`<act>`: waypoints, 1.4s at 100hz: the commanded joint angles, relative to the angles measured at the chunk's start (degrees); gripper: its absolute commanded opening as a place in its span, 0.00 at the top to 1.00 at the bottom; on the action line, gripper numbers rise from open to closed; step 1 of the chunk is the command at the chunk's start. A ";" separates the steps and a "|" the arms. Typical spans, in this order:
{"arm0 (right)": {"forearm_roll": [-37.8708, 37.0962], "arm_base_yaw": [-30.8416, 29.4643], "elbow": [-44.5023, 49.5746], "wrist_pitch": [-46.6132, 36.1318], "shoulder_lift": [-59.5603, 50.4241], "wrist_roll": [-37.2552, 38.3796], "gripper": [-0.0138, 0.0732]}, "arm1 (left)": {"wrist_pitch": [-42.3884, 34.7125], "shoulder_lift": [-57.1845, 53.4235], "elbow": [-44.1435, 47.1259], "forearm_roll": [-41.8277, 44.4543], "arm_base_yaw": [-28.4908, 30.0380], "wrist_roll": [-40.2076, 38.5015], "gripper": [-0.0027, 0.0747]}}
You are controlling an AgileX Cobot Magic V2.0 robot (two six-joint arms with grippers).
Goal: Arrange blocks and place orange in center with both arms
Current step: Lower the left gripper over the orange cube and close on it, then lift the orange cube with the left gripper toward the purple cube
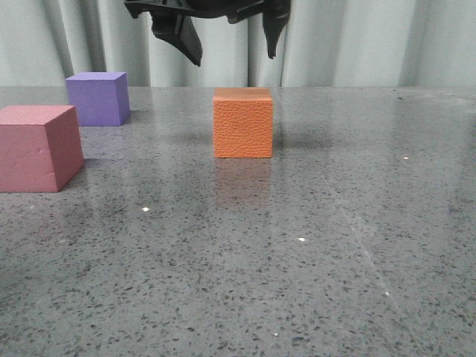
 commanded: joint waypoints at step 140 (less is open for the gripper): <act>-0.07 -0.34 -0.80 -4.92 -0.42 -0.53 0.98 | 3.86 0.96 -2.01 -1.21 -2.50 -0.74 0.24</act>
